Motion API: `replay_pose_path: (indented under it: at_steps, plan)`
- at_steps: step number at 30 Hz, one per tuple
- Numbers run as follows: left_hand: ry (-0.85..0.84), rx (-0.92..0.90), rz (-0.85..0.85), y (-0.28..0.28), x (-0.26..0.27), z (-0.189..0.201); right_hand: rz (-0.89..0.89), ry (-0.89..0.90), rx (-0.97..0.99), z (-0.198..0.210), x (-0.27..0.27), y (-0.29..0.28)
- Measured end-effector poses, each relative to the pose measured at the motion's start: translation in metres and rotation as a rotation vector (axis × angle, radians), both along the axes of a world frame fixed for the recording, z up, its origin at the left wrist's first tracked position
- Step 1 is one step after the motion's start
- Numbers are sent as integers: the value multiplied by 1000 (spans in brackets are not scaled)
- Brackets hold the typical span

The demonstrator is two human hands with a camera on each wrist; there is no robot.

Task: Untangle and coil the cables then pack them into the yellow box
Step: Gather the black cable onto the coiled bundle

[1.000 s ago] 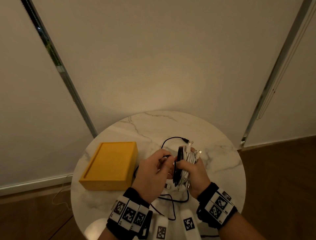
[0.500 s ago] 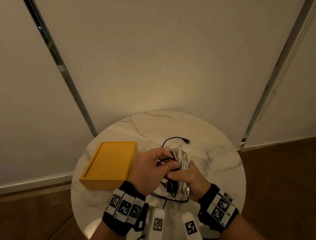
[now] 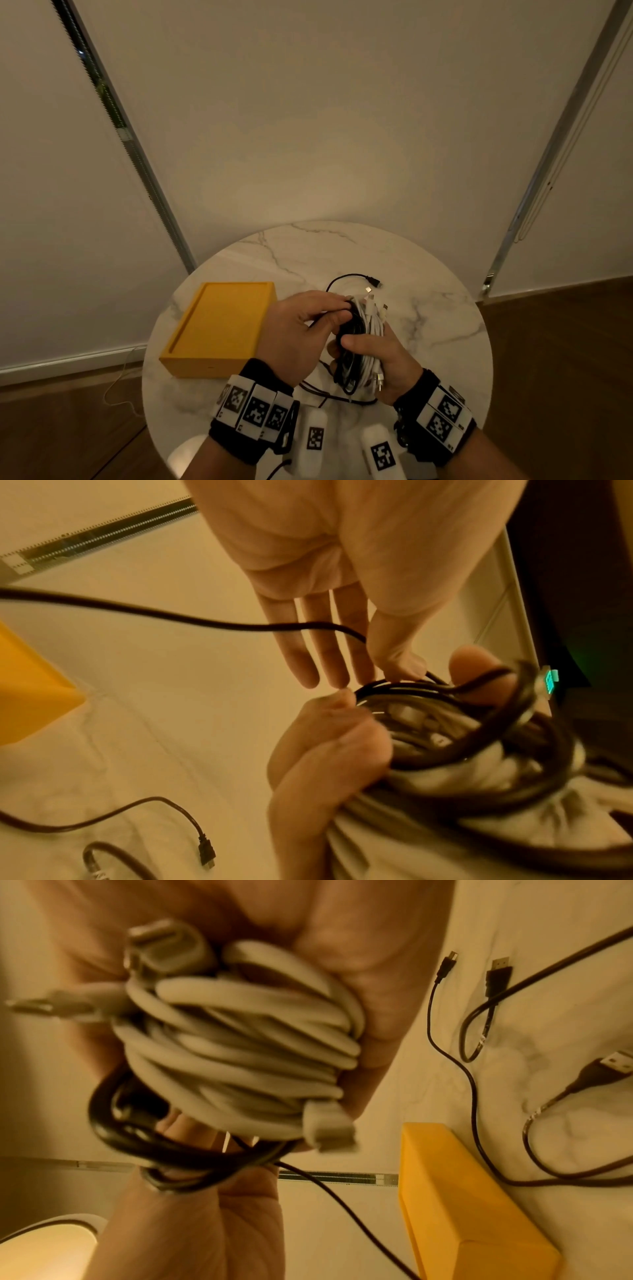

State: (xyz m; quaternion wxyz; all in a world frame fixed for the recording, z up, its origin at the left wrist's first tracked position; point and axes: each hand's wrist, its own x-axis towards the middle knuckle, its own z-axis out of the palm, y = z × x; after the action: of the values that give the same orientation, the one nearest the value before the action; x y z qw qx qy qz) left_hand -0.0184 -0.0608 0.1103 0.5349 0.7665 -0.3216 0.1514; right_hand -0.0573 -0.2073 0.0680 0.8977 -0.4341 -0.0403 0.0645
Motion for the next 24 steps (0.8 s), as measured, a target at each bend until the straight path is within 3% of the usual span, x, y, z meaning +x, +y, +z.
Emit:
replay_pose_path:
  at_steps: [5, 11, 24]
  plan:
    - [-98, 19, 20, 4, -1, -5, 60, 2, 103, 0, -2, -2]
    - [-239, 26, 135, 9, 1, -1, 111, -19, 1, 4, -3, 2]
    - [57, 27, 75, 8, -5, 2, 7, -20, -86, 6, -6, 3]
